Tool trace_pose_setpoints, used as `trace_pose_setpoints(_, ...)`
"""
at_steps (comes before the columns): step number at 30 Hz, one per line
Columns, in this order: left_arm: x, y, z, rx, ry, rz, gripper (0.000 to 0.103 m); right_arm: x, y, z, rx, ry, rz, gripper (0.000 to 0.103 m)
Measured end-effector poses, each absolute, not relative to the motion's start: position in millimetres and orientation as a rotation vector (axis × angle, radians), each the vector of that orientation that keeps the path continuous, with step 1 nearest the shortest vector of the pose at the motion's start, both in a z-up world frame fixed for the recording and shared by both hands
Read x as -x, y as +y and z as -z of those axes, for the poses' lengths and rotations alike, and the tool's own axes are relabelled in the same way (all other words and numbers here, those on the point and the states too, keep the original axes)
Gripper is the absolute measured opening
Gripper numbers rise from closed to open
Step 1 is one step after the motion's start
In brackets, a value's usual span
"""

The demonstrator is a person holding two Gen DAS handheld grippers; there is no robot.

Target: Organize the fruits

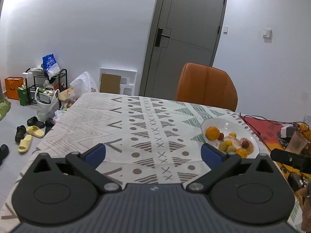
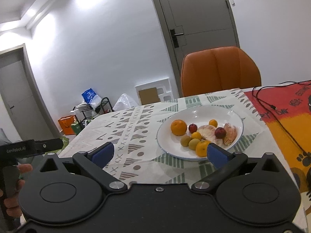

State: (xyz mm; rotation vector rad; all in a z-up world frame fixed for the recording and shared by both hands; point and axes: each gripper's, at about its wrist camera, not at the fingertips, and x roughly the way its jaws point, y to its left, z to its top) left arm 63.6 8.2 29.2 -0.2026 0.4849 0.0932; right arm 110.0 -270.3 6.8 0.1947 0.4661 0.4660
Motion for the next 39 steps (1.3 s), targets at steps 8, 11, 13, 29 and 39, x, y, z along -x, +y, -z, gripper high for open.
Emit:
trace_pose_setpoints(8, -50, 17, -24, 0.187, 0.501, -0.129, 0.103, -102, -272, -3, -0.174, 0.481, -0.454, 0.103)
trace_pose_setpoints(11, -49, 18, -20, 0.178, 0.514, -0.135, 0.103, -98, -272, -1, -0.168, 0.484, -0.455, 0.103)
trace_pose_setpoints(13, -47, 17, -18, 0.175, 0.522, -0.134, 0.103, -97, -272, 0, -0.163, 0.488, -0.461, 0.103)
trace_pose_setpoints(29, -43, 17, -7, 0.176, 0.552, -0.136, 0.103, -89, -270, 8, -0.122, 0.508, -0.461, 0.103)
trace_pose_setpoints(39, -43, 13, -7, 0.154, 0.563, -0.125, 0.103, -90, -265, 5, -0.113, 0.499, -0.478, 0.103)
